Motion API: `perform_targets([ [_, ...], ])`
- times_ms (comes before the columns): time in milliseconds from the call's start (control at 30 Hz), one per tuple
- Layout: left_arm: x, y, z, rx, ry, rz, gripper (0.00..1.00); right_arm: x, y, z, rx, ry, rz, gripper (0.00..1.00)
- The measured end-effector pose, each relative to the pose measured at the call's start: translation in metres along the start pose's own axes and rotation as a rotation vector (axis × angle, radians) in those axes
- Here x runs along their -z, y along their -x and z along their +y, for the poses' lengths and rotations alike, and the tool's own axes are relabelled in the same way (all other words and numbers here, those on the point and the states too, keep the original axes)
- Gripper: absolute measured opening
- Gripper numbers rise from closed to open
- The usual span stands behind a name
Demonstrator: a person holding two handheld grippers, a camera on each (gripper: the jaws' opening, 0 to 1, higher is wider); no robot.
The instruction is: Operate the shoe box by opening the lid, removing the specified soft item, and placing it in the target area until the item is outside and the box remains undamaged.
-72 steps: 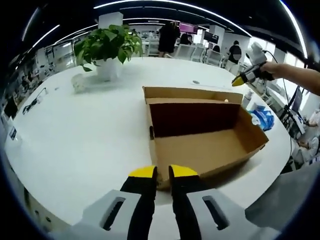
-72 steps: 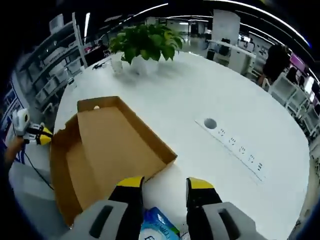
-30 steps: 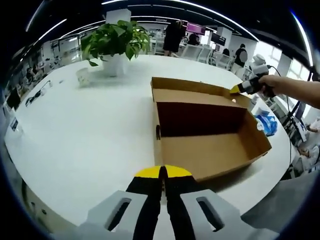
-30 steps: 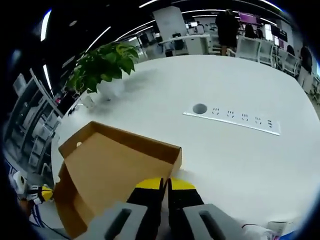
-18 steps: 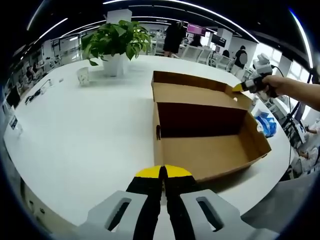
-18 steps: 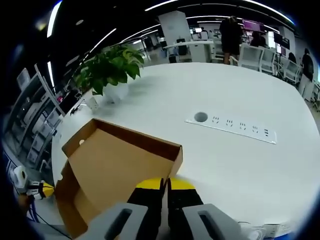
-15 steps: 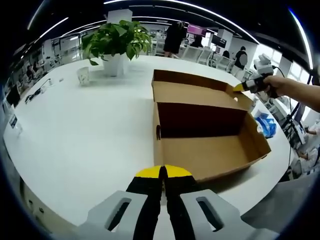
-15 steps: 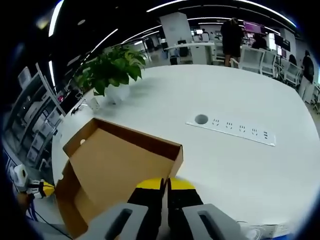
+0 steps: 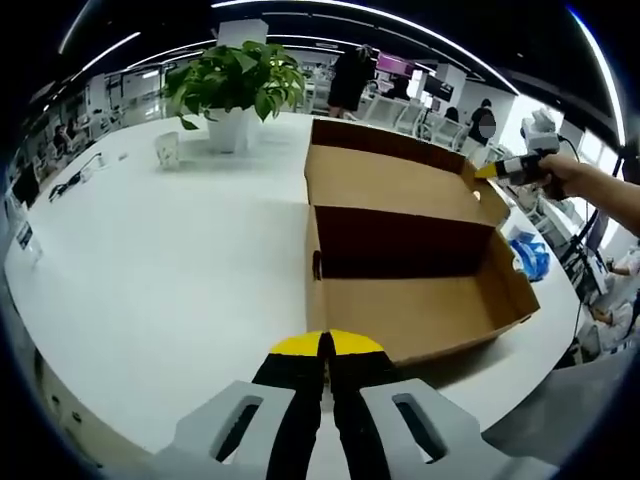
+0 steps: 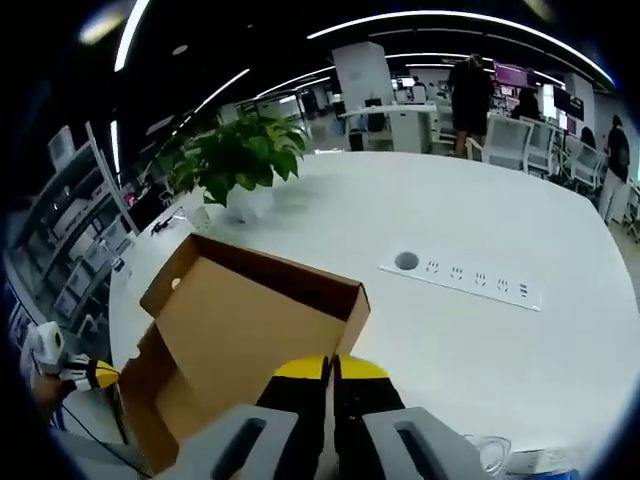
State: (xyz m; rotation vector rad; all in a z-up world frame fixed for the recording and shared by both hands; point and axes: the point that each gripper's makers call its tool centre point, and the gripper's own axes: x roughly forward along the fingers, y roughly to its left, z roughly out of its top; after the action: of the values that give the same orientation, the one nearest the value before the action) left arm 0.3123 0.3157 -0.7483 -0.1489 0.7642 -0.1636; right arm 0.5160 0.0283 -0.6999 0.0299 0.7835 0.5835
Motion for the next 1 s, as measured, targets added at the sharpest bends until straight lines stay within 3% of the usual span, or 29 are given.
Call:
perform_targets([
  [533,0.000,-0.001,0.000,0.026,0.004,-0.010,0.00,-0.012,0.023,0.009,-0.017,0.021,-0.090,0.00],
  [1000,0.000,0.000,-0.001,0.061,0.017,-0.030,0.00,-0.008,0.051,0.025,-0.013,0.054,-0.164,0.00],
])
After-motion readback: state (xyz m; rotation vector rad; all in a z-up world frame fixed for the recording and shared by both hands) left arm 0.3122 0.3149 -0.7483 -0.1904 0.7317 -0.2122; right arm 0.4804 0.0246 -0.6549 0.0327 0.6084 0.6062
